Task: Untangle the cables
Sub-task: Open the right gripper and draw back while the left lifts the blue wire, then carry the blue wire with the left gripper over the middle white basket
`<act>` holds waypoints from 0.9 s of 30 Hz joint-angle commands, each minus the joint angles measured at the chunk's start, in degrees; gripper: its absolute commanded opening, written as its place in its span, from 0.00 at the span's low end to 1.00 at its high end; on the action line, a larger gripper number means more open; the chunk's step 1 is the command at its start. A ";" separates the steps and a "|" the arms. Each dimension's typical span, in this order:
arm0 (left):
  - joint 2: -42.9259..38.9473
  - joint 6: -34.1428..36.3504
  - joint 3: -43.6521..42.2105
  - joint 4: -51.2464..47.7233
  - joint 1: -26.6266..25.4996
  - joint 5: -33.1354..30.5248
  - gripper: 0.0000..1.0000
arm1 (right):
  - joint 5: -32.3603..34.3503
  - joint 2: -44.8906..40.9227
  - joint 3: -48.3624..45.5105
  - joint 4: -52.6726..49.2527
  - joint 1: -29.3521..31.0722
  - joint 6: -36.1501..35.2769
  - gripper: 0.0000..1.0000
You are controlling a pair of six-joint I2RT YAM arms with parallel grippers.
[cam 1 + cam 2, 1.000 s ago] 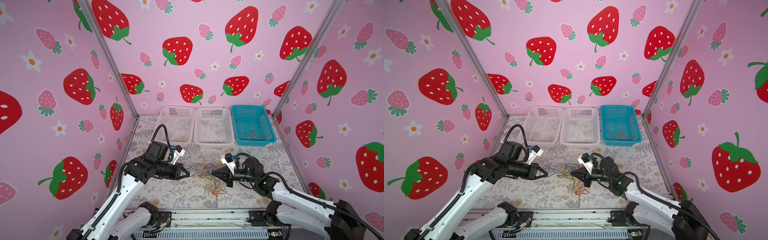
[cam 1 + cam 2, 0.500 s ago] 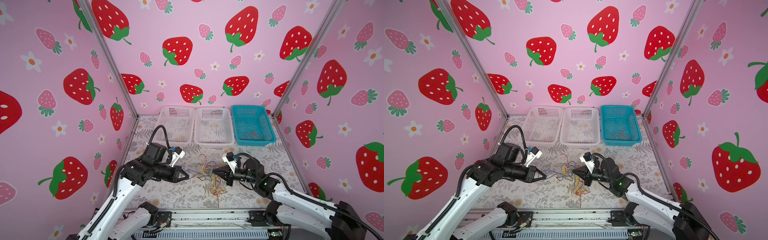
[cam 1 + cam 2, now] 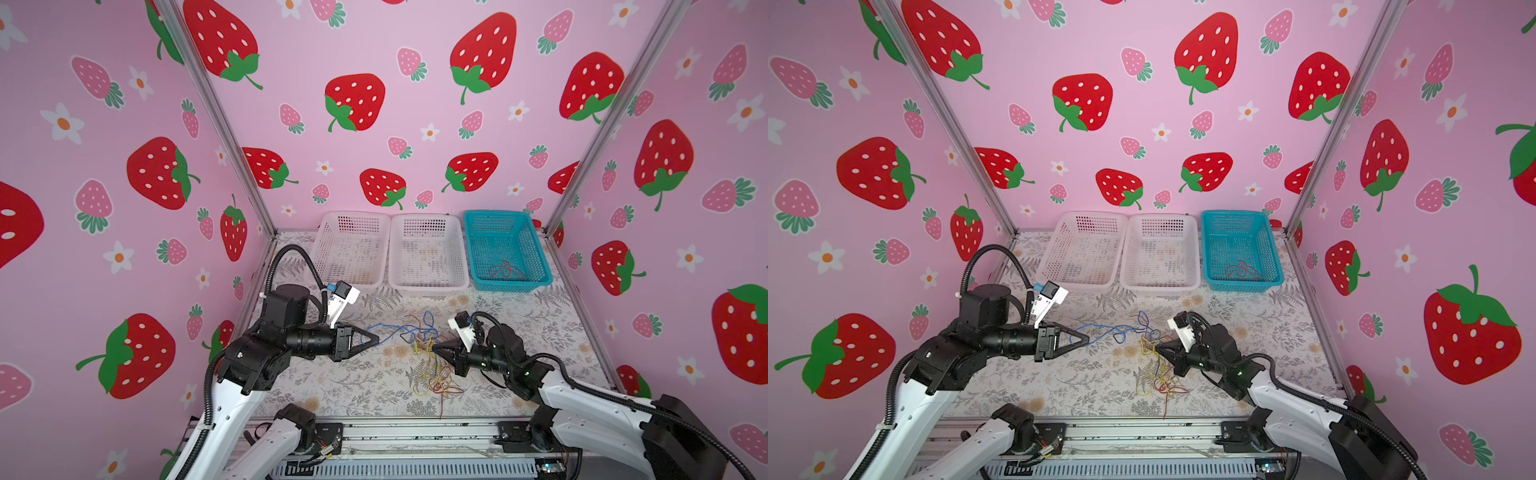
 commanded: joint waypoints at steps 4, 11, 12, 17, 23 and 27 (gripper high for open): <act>1.70 -3.27 3.48 4.58 1.35 -13.99 0.00 | 2.45 -8.90 3.91 -4.93 -0.23 -2.54 0.32; 4.98 -6.01 4.62 10.55 1.35 -17.43 0.00 | 15.27 -15.43 11.46 -17.04 -0.17 -3.62 0.57; 5.82 -6.13 4.85 10.83 1.35 -17.79 0.00 | 17.49 -16.15 12.49 -18.50 -0.22 -3.45 0.62; 8.33 -6.98 5.61 13.74 1.21 -19.07 0.00 | 28.66 -19.28 17.08 -23.89 -0.26 -2.76 0.82; 12.66 -6.43 8.66 12.92 0.83 -22.57 0.00 | 36.18 -21.87 19.53 -27.95 -0.41 -1.85 0.99; 15.77 -5.53 10.92 12.11 0.65 -24.63 0.00 | 40.49 -23.79 19.13 -30.32 -0.49 0.41 0.99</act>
